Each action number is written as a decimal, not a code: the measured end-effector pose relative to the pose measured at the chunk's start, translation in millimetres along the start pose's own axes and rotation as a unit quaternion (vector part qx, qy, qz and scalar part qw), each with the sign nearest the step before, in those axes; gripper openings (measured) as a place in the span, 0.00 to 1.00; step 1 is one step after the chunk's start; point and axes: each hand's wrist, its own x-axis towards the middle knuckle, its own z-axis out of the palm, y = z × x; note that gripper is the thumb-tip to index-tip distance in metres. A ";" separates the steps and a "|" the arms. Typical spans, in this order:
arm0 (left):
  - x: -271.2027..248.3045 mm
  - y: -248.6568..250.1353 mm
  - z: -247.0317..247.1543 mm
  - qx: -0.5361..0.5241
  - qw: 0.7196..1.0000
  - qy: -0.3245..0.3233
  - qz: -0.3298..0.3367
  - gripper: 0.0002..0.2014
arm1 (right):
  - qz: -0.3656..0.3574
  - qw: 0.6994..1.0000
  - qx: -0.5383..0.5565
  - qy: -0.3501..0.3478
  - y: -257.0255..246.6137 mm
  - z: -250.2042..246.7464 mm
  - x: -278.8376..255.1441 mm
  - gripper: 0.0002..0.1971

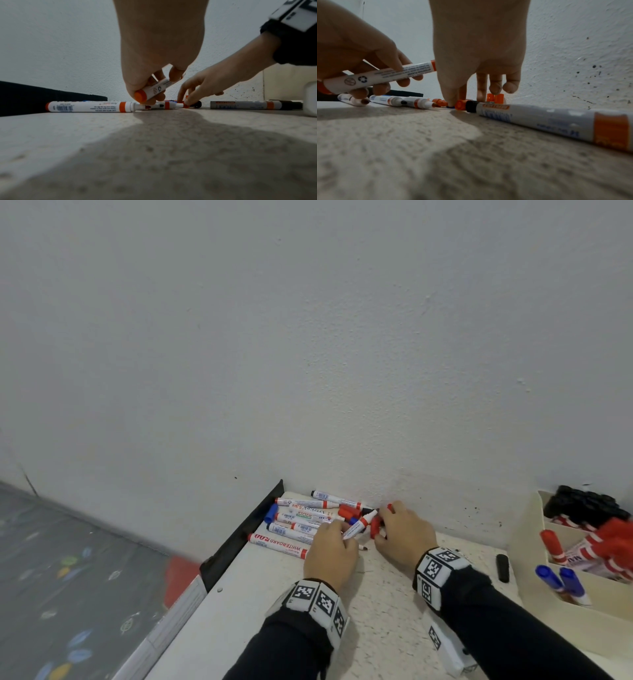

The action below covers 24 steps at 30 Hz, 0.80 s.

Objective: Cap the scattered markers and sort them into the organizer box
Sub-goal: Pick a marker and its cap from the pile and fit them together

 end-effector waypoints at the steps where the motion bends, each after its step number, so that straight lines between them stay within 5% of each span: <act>1: 0.0 -0.4 -0.1 0.001 1.000 0.002 0.001 0.10 | -0.012 1.000 0.004 -0.003 0.7 0.1 -0.1 0.17; 7: 0.8 -3.0 0.2 0.012 1.000 -0.003 -0.004 0.11 | -0.018 1.000 -0.001 -0.009 2.0 -0.9 0.3 0.13; 15: -0.5 -3.8 -0.1 0.041 0.999 -0.009 0.005 0.13 | 0.061 0.958 0.261 0.102 11.1 -12.9 -5.1 0.12; 20: -2.2 -1.9 2.2 0.025 0.999 -0.024 0.020 0.12 | 0.041 0.921 0.384 0.057 13.3 -20.2 -15.1 0.12; 24: -6.8 0.4 6.6 0.000 1.000 -0.016 0.026 0.08 | 0.021 0.924 0.380 0.033 11.4 -19.2 -21.2 0.12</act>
